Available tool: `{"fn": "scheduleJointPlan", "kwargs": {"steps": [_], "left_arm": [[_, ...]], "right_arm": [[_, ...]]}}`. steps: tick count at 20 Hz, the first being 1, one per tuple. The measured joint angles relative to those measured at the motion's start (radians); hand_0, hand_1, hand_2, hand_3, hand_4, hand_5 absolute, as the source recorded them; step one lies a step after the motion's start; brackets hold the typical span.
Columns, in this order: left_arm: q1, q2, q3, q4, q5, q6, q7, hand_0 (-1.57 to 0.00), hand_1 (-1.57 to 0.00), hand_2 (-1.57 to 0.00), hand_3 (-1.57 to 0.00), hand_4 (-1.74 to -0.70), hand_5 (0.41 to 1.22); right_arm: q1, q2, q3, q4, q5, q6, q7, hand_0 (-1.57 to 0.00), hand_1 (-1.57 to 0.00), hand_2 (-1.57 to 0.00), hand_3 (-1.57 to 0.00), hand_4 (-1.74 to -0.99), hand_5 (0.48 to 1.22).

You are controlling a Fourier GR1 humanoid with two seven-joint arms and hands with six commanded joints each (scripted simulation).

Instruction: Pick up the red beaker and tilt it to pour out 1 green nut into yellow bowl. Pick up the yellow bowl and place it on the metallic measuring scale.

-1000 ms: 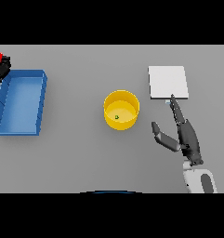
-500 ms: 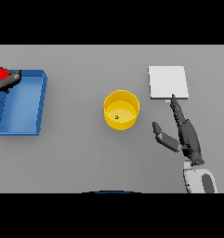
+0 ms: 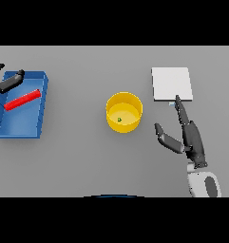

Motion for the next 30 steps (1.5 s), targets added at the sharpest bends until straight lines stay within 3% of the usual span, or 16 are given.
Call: {"fn": "scheduleJointPlan", "kwargs": {"steps": [1, 2, 5, 9, 13, 16, 21, 26, 30], "left_arm": [[0.000, 0.000, 0.003, -0.006, 0.002, 0.006, -0.019, -0.06, -0.06, -0.06, -0.06, -0.78, 0.633], [-0.006, -0.012, 0.007, 0.006, 0.005, 0.017, -0.028, -0.05, -0.05, -0.04, -0.05, -0.78, 0.635], [0.013, -0.034, 0.021, -0.029, 0.033, 0.036, -0.074, -0.03, -0.02, -0.02, -0.02, -0.79, 0.657], [0.026, -0.054, 0.019, -0.047, 0.045, 0.040, -0.068, -0.01, -0.01, -0.01, -0.01, -0.80, 0.678], [0.019, -0.059, 0.020, -0.055, 0.048, 0.043, -0.046, 0.00, 0.00, 0.00, 0.00, -0.81, 0.688], [0.032, -0.056, 0.021, -0.064, 0.050, 0.040, -0.058, 0.00, 0.00, 0.00, 0.00, -0.81, 0.687], [0.039, -0.035, 0.035, -0.069, 0.067, 0.016, -0.062, 0.00, 0.00, 0.00, 0.00, -0.81, 0.695], [0.037, -0.041, 0.035, -0.071, 0.063, 0.025, -0.059, 0.00, 0.00, 0.00, 0.00, -0.81, 0.696], [0.038, -0.030, 0.036, -0.059, 0.060, 0.013, -0.072, 0.00, 0.00, 0.00, 0.00, -0.80, 0.702]], "right_arm": [[0.000, 0.005, 0.008, -0.003, 0.013, -0.005, 0.017, 0.00, 0.00, 0.00, 0.00, -1.131, 0.631], [-0.014, -0.012, 0.010, 0.001, 0.051, -0.019, 0.074, 0.00, 0.00, 0.00, 0.00, -1.115, 0.638], [-0.044, -0.074, 0.053, -0.003, 0.089, 0.051, 0.025, 0.00, 0.00, 0.00, 0.00, -1.088, 0.665], [-0.166, -0.205, 0.124, 0.037, 0.252, 0.120, 0.086, 0.00, 0.00, 0.00, 0.00, -1.132, 0.631], [-0.318, -0.286, 0.241, 0.097, 0.421, 0.190, 0.067, 0.00, 0.00, 0.00, 0.00, -1.152, 0.632], [-0.405, -0.329, 0.308, 0.138, 0.493, 0.242, 0.010, 0.00, 0.00, 0.00, 0.00, -1.167, 0.639], [-0.510, -0.349, 0.403, 0.238, 0.573, 0.305, -0.052, 0.00, 0.00, 0.00, 0.00, -1.154, 0.639], [-0.638, -0.318, 0.469, 0.366, 0.603, 0.373, -0.092, 0.00, 0.00, 0.00, 0.00, -1.161, 0.658], [-0.699, -0.285, 0.518, 0.452, 0.634, 0.423, -0.070, 0.00, 0.00, 0.00, 0.00, -1.168, 0.673]]}}
